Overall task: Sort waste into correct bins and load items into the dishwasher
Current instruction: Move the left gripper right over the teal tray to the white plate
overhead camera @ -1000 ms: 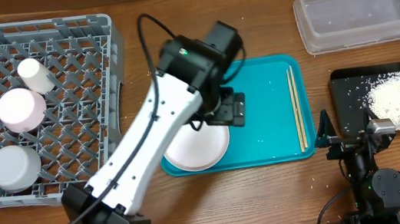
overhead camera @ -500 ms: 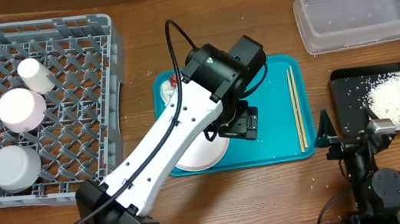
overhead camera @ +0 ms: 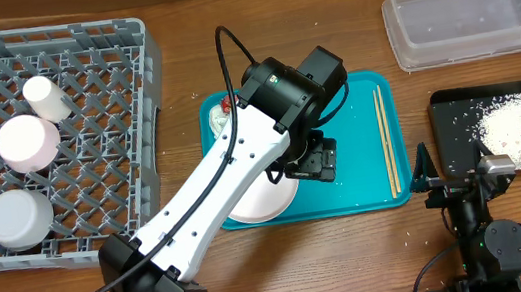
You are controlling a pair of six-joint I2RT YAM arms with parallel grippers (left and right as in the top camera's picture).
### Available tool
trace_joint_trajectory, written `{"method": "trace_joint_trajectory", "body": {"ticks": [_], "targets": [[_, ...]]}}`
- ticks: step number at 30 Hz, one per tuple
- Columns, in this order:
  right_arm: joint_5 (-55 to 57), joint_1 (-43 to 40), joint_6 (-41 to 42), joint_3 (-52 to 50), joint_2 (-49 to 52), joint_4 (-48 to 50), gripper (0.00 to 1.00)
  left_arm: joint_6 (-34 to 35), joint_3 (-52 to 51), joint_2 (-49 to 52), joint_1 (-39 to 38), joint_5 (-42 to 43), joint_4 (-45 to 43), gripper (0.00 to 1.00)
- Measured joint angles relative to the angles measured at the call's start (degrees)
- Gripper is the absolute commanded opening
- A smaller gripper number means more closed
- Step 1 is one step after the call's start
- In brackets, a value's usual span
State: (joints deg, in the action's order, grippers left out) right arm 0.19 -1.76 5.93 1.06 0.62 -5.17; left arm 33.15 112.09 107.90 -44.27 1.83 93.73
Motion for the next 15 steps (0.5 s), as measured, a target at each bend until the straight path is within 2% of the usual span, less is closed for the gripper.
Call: {"method": "trace_joint_trajectory", "body": {"ticks": [8,15], "targets": [[0.0,0.0,0.0,0.0,0.0,0.0,1.0,0.0,0.0,0.0,0.0,-2.2,-2.2,1.0],[0.0,0.0,0.0,0.0,0.0,0.0,1.0,0.1,0.0,0.0,0.7,-9.0,-3.1,1.0]]}}
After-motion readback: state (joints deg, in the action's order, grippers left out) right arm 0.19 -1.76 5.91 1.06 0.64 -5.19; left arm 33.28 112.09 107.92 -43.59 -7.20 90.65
